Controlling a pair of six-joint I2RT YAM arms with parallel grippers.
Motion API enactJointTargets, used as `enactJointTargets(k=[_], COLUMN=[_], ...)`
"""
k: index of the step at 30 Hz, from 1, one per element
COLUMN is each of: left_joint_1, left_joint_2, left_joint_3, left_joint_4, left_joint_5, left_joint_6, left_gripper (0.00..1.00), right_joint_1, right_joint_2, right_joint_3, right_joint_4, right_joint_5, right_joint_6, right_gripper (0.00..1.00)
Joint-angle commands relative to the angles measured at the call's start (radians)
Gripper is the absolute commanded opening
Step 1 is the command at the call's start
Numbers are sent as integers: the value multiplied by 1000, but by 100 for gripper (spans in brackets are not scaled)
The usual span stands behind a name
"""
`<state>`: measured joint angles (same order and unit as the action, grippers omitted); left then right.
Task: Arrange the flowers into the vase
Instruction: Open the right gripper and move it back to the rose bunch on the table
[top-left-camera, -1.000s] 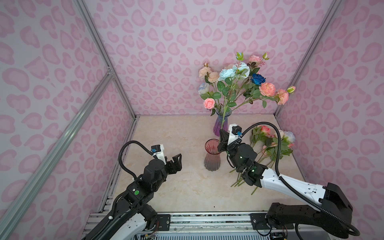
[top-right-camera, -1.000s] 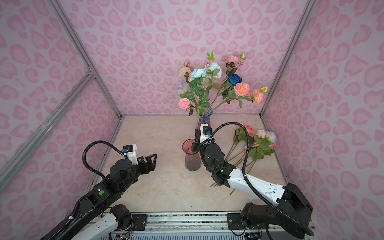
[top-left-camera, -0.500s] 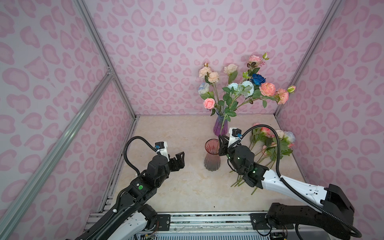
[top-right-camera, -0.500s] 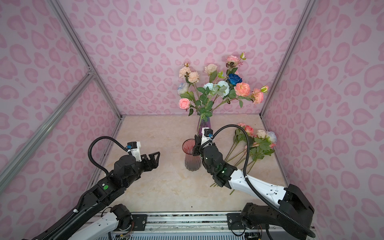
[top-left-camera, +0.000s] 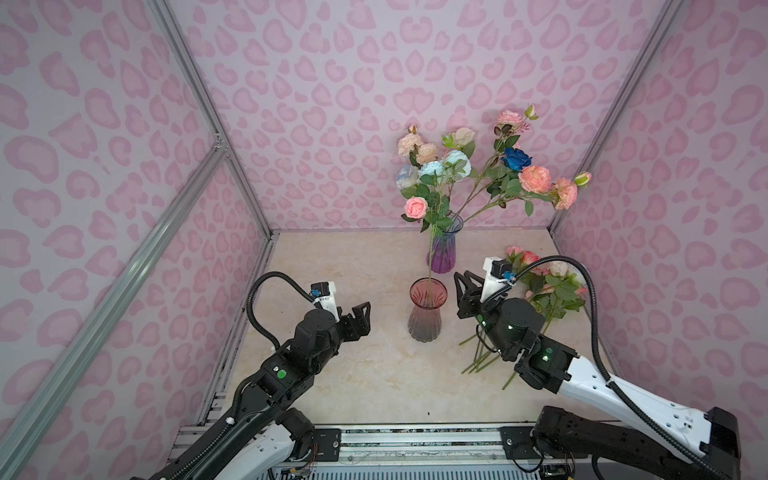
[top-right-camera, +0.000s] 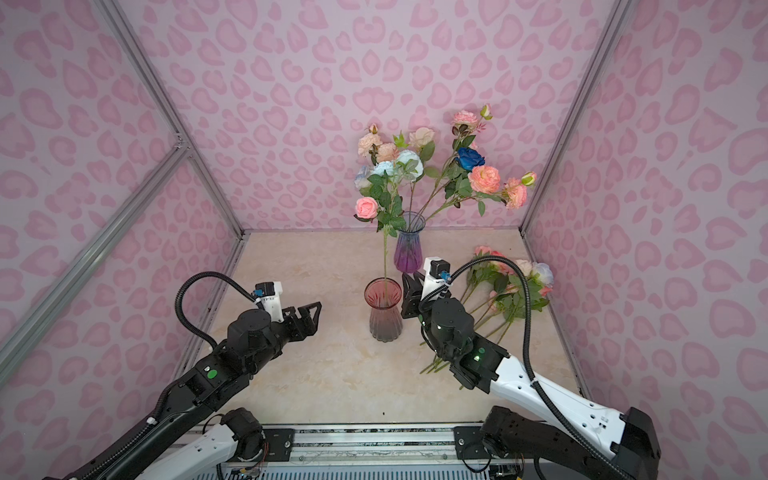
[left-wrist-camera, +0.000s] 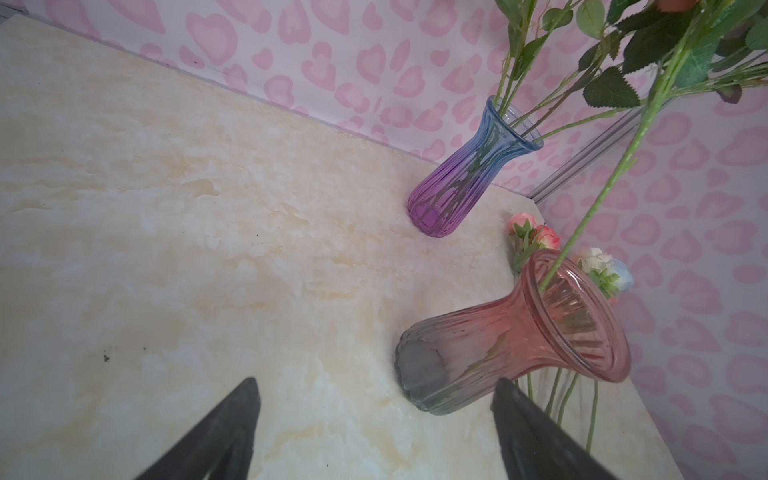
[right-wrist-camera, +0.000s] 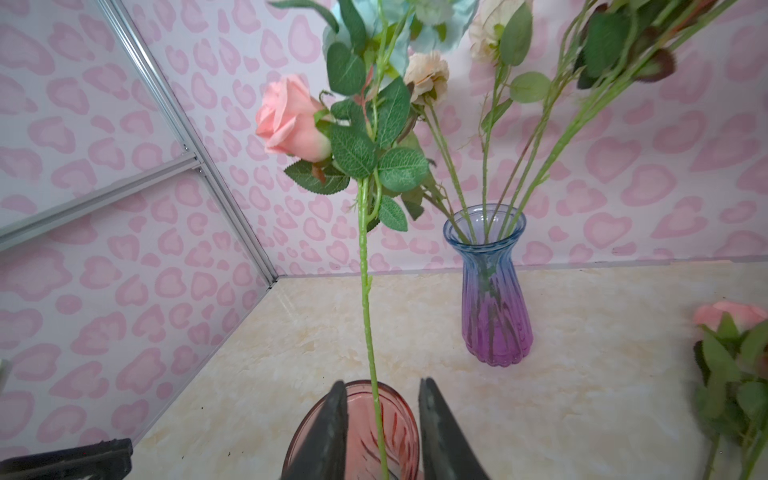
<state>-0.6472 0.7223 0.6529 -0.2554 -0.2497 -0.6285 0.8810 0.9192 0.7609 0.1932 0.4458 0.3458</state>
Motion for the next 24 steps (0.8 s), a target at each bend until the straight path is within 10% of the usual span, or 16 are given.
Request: enactJointTargets(k=[1, 6, 13, 24], left_joint_1=[1, 1, 2, 0], left_joint_2=[-2, 12, 66, 119], left_joint_3=[-7, -10, -37, -45], left_joint_4=[58, 88, 170, 195], left_joint_5=[8, 28, 157, 237], left_joint_6=[-1, 3, -3, 1], left_gripper=[89, 89, 87, 87], right_joint_1=[-19, -271, -842, -947], right_joint_2=[-88, -213, -71, 465], right_joint_3=[-13, -88, -183, -43], right_joint_4=[-156, -344, -374, -269], right_joint_5=[115, 69, -403, -530], right_joint_6=[14, 111, 333, 423], right_gripper=[36, 37, 32, 34])
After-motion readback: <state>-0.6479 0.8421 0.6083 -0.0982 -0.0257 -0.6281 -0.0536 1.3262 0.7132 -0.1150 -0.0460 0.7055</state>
